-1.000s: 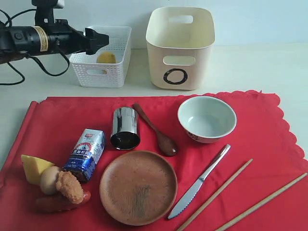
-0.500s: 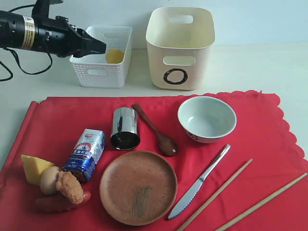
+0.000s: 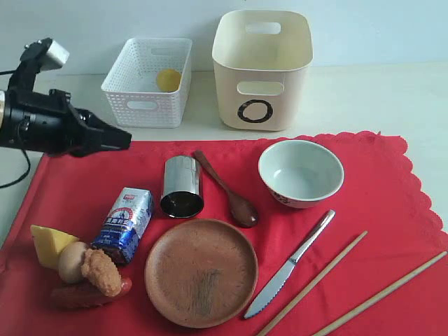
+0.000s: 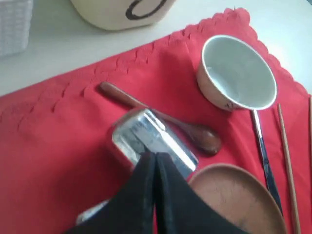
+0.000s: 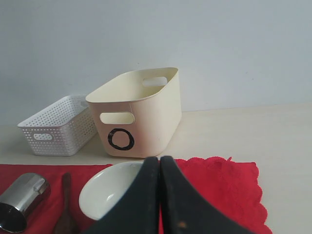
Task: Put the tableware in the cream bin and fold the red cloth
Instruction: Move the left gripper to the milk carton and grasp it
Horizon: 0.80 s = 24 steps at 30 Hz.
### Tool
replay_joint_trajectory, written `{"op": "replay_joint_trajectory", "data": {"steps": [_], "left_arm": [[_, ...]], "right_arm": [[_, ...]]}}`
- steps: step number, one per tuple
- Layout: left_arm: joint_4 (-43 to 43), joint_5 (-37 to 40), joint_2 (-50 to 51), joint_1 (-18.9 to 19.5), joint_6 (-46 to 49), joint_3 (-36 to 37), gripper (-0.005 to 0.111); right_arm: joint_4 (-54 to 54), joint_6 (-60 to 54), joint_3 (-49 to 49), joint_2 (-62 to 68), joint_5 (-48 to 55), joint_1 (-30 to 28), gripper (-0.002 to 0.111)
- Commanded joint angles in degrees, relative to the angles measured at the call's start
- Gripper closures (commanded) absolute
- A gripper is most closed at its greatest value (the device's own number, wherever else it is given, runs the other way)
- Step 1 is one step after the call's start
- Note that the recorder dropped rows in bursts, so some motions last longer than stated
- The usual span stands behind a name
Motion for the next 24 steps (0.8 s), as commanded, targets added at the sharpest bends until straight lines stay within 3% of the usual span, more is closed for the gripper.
{"op": "replay_joint_trajectory", "data": {"steps": [1, 4, 9, 17, 20, 24], "left_arm": [[-0.3, 6.79, -2.89, -2.12, 1.86, 6.82, 0.106], [-0.3, 11.74, -2.88, -5.07, 1.86, 9.33, 0.106], [-0.3, 10.6, -2.88, -8.89, 2.34, 10.68, 0.106], [-0.3, 12.6, -2.88, -9.53, -1.2, 10.68, 0.106], [-0.3, 14.63, -2.88, -9.53, -1.32, 10.68, 0.095], [-0.3, 16.42, -2.88, -9.53, -1.54, 10.68, 0.068]], "right_arm": [[-0.37, -0.1, 0.26, -0.25, -0.59, 0.08, 0.108], [-0.37, -0.1, 0.26, -0.25, -0.59, 0.08, 0.108], [-0.37, -0.1, 0.26, -0.25, -0.59, 0.08, 0.108], [-0.37, -0.1, 0.26, -0.25, -0.59, 0.08, 0.108], [-0.37, -0.1, 0.26, -0.25, -0.59, 0.08, 0.108], [-0.37, -0.1, 0.26, -0.25, -0.59, 0.08, 0.108]]}}
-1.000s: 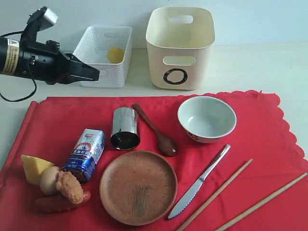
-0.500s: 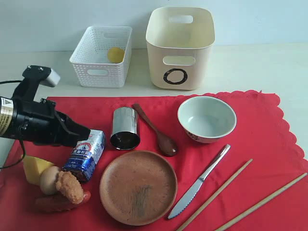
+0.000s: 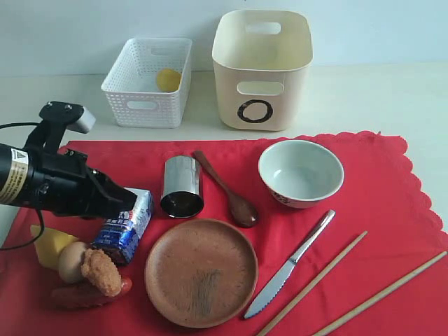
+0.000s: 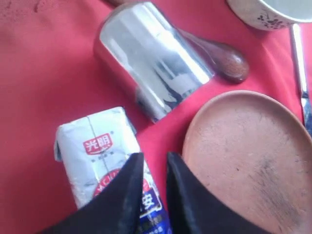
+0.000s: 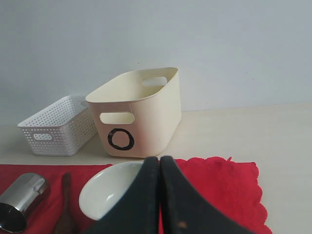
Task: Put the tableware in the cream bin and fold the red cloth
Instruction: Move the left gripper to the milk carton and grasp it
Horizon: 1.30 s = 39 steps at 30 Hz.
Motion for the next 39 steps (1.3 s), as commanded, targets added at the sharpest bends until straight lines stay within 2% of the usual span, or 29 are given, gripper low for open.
{"op": "replay_joint_trajectory", "data": {"steps": [1, 4, 9, 15, 20, 25, 36, 39], "left_arm": [[-0.3, 2.75, -0.59, -0.29, -0.74, 0.14, 0.063], [-0.3, 3.02, -0.45, -0.29, -0.74, 0.14, 0.05], [-0.3, 4.42, 2.33, -0.29, -0.51, 0.14, 0.042], [-0.3, 8.56, 4.61, -0.78, -0.27, 0.04, 0.041], [-0.3, 9.16, 4.74, -3.79, 1.41, -0.2, 0.04], [-0.3, 16.35, 4.74, -7.18, 0.53, -0.2, 0.033], [-0.3, 17.57, 7.53, -7.42, -0.62, -0.2, 0.037], [-0.3, 17.44, 8.05, -7.42, -0.62, -0.2, 0.043]], "right_arm": [[-0.37, -0.1, 0.26, -0.25, -0.59, 0.08, 0.108], [-0.37, -0.1, 0.26, -0.25, -0.59, 0.08, 0.108], [-0.37, -0.1, 0.26, -0.25, -0.59, 0.08, 0.108], [-0.37, -0.1, 0.26, -0.25, -0.59, 0.08, 0.108], [-0.37, -0.1, 0.26, -0.25, -0.59, 0.08, 0.108], [-0.37, -0.1, 0.26, -0.25, -0.59, 0.08, 0.108], [-0.37, -0.1, 0.26, -0.25, -0.59, 0.08, 0.108], [-0.37, -0.1, 0.26, -0.25, -0.59, 0.08, 0.108]]}}
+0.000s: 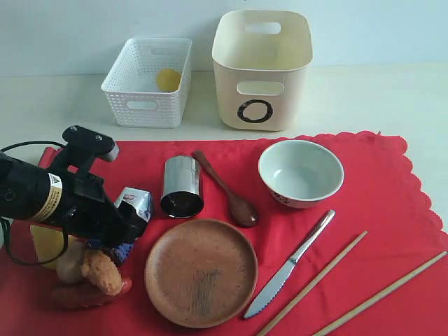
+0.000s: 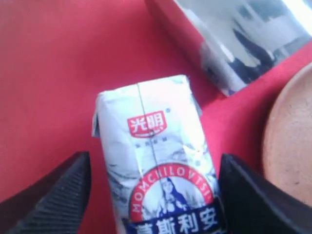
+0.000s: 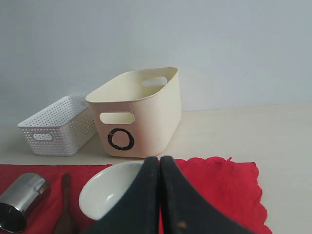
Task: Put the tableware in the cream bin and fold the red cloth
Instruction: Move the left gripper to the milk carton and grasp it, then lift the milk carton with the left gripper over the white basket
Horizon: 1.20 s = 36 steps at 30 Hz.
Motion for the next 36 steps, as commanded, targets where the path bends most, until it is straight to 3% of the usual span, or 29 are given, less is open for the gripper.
{"op": "replay_joint_trajectory", "data": {"steps": [1, 10, 36], "left_arm": [[-0.61, 0.92, 0.86, -0.29, -0.39, -0.14, 0.047], [-0.9, 0.79, 0.85, -0.29, -0.29, -0.14, 0.106], [-1.85, 2.07, -1.9, -0.29, -0.3, -0.14, 0.107]], "right_arm": [[-0.37, -0.1, 0.26, -0.25, -0.59, 0.08, 0.108], [-0.37, -0.1, 0.26, -0.25, -0.59, 0.08, 0.108], [-0.37, -0.1, 0.26, -0.25, -0.59, 0.08, 0.108]]}}
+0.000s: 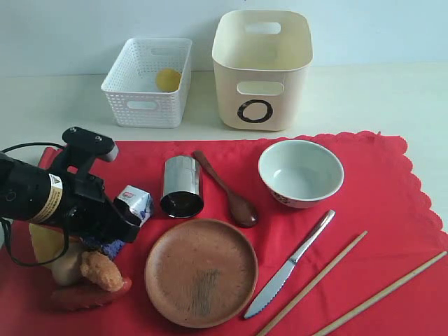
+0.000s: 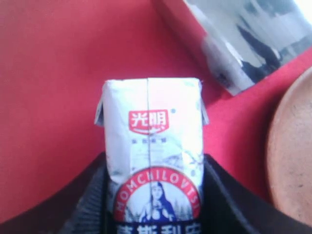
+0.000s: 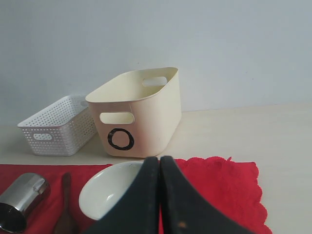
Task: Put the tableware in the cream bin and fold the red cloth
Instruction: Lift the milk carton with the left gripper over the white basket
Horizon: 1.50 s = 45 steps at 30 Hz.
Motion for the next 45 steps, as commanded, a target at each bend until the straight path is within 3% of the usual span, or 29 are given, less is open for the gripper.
{"op": "replay_joint_trajectory", "data": {"steps": [1, 13, 24, 35, 45], "left_arm": [[-1.1, 1.76, -2.89, -0.29, -0.06, -0.14, 0.107], [-1.45, 1.51, -9.5, -0.29, -0.36, -4.18, 0.107], [-2.74, 3.34, -11.24, -0.29, -0.36, -12.8, 0.107], [-2.84, 15.84, -11.24, -0.29, -0.36, -21.43, 0.107], [-2.2, 19.95, -9.22, -0.16, -0.1, -27.35, 0.107]], "right_arm": [[-0.37, -0.1, 0.26, -0.25, -0.59, 0.08, 0.108], [-0.37, -0.1, 0.26, -0.25, -0.59, 0.08, 0.108], [-0.37, -0.1, 0.26, -0.25, -0.59, 0.08, 0.108], [-0.37, -0.1, 0.26, -0.25, -0.59, 0.08, 0.108], [-0.37, -0.1, 0.26, -0.25, -0.59, 0.08, 0.108]]}}
